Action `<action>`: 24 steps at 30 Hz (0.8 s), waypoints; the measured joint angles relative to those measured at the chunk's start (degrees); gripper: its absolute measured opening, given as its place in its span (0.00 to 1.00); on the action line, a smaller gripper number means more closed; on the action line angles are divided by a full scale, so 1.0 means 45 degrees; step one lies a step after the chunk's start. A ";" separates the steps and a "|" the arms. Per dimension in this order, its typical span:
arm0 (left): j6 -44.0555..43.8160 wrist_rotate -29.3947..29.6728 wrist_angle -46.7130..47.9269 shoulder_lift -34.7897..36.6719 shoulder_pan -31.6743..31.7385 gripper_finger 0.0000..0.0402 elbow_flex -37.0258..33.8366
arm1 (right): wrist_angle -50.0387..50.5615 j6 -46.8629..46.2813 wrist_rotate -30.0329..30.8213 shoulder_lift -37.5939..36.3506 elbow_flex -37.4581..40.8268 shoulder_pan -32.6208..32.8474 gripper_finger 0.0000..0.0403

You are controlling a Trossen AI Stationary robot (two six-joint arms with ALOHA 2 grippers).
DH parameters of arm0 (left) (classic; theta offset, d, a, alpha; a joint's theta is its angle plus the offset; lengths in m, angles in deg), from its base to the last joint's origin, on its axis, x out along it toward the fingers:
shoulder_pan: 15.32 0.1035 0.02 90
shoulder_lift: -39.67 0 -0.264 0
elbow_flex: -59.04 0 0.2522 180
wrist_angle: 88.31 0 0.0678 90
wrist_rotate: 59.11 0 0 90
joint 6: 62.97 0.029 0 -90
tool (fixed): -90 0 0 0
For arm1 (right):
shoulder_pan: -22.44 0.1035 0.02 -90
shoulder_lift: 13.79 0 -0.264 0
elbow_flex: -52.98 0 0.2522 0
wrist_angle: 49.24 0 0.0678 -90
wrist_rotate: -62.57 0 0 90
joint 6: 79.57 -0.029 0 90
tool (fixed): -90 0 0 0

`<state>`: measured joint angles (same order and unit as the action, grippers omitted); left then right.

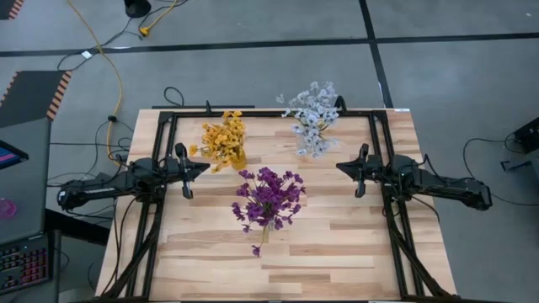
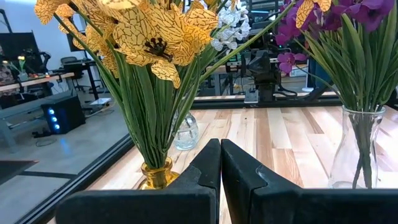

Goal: Sort flowers into vase by color
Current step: Return to Home Position

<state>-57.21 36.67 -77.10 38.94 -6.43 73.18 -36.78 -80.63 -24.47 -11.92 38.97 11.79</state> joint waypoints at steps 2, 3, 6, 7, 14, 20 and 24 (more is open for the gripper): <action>0.0000 0.0000 0.0002 -0.0002 0.0000 0.00 0.0000 | 0.0000 0.0000 -0.0001 0.0000 0.0000 0.0000 0.11; 0.0000 0.0000 0.0002 0.0000 0.0000 0.00 0.0000 | 0.0000 -0.0001 0.0000 0.0000 0.0000 0.0000 0.11; 0.0000 0.0060 -0.0015 -0.0003 0.0000 0.00 0.0000 | 0.0000 0.0000 0.0000 0.0000 0.0000 0.0000 0.11; 0.0000 0.0138 -0.0033 0.0000 0.0000 0.00 0.0000 | 0.0000 -0.0003 0.0000 0.0000 0.0000 0.0000 0.11; 0.0000 0.0306 -0.0052 -0.0005 -0.0001 0.00 0.0000 | 0.0000 -0.0005 0.0000 0.0000 0.0000 0.0000 0.11; 0.0000 0.0301 -0.0061 -0.0005 0.0000 0.00 0.0000 | 0.0000 -0.0005 0.0000 0.0000 0.0000 0.0000 0.11; 0.0000 0.0301 -0.0061 -0.0005 -0.0005 0.00 0.0000 | 0.0000 -0.0005 0.0000 0.0000 0.0000 0.0000 0.11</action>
<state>-57.21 38.03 -77.37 38.92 -6.46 73.18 -36.78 -80.65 -24.47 -11.92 38.97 11.79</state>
